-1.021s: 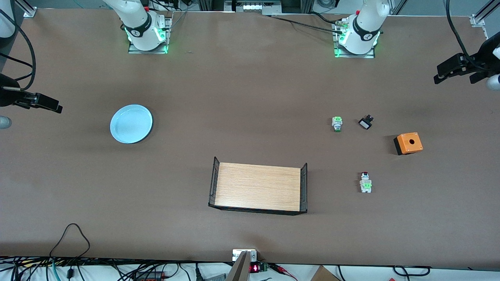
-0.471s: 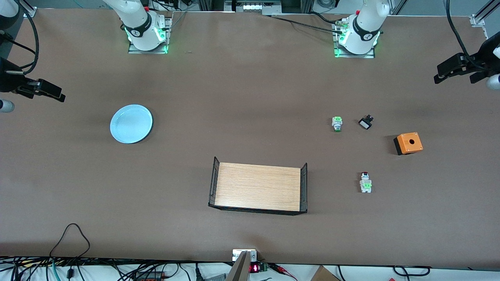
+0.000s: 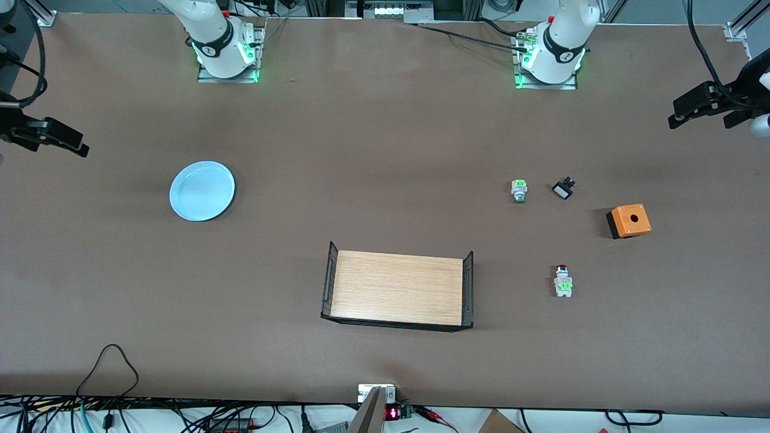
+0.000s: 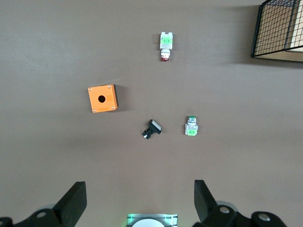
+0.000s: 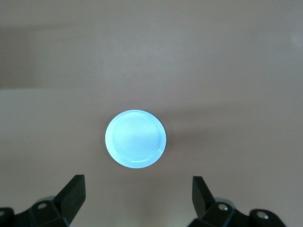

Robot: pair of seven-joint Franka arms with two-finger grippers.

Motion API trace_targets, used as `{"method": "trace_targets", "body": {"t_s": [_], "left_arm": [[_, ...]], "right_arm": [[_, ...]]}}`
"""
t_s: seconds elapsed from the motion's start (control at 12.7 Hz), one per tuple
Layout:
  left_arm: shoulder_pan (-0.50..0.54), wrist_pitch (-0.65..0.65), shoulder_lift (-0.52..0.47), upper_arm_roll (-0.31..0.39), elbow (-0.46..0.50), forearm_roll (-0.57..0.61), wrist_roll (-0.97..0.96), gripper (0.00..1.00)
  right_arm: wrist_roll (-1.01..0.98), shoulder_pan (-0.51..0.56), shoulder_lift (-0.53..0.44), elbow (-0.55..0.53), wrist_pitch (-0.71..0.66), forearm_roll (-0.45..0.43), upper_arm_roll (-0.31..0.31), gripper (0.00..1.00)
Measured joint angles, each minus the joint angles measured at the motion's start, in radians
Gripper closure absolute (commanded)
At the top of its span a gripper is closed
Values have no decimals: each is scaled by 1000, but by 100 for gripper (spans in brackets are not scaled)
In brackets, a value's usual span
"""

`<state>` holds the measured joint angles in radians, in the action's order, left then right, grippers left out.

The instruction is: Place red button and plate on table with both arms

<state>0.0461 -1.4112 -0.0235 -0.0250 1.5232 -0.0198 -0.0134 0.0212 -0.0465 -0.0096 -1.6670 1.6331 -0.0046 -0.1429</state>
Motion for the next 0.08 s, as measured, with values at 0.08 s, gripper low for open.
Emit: {"method": "trace_targets", "body": {"t_s": [0.08], "left_arm": [[0, 0, 0, 0, 0, 0, 0, 0]], "right_arm": [[-1, 0, 0, 5, 0, 0, 0, 0]]}}
